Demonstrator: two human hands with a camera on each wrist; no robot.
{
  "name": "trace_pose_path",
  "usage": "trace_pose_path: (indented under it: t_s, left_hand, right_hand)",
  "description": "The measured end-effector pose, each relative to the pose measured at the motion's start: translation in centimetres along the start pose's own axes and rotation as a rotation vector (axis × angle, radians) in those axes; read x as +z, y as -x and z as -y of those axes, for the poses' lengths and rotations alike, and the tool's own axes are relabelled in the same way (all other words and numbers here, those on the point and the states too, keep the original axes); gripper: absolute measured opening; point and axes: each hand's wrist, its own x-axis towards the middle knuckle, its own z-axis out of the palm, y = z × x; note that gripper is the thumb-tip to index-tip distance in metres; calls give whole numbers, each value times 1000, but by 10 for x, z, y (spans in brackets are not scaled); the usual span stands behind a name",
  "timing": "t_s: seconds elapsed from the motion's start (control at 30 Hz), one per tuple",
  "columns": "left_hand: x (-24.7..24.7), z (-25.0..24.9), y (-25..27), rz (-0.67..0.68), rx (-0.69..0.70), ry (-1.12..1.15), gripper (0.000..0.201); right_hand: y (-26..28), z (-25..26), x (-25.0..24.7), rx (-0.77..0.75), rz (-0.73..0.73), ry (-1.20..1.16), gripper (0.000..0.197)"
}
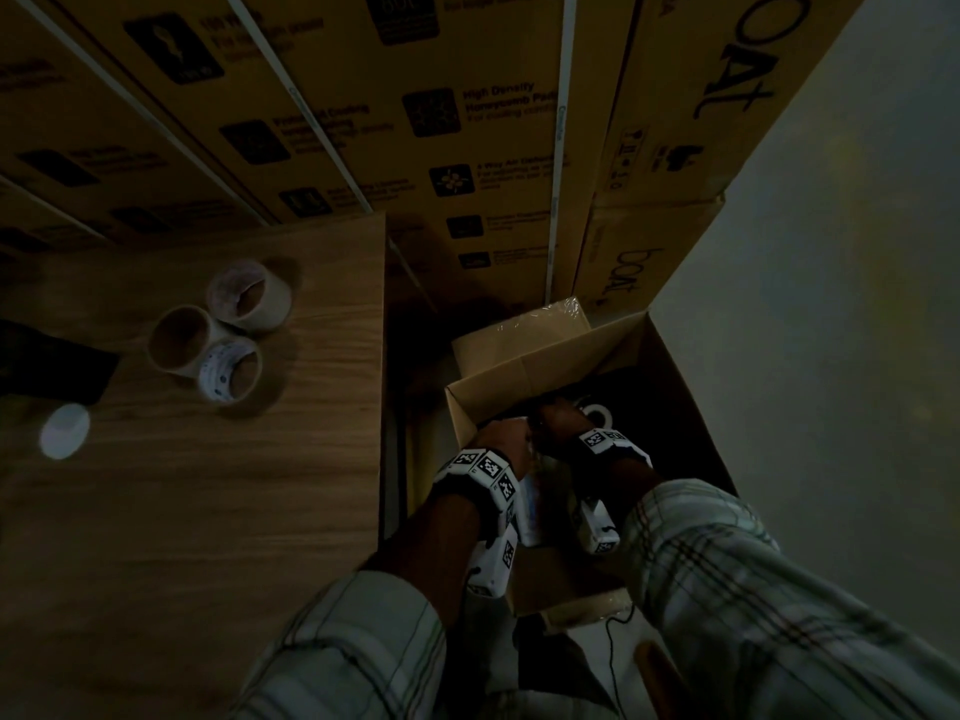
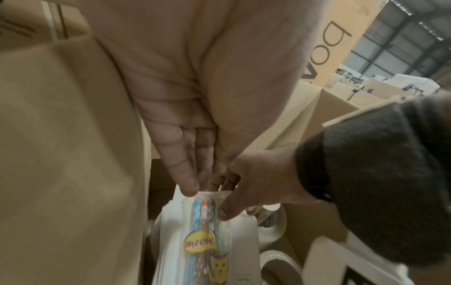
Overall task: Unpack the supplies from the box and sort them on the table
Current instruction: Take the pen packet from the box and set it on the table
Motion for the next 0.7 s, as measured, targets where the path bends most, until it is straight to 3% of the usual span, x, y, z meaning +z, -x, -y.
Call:
trace_pose_path:
  t_s: [0.2, 0.4, 0.57, 0.7]
  left_hand:
    - [0, 2, -4, -9, -9, 32, 31]
    - [3, 4, -5, -28, -4, 56, 28]
    - [3, 6, -4, -8, 6, 99, 32]
    - [3, 8, -3, -1, 6, 136, 32]
  right_hand:
    - [14, 7, 0, -11, 16, -95, 36]
    - [28, 5, -6, 172, 78, -177, 35]
    - [29, 4, -5, 54, 60, -141, 37]
    - [28, 10, -6, 87, 121, -139, 37]
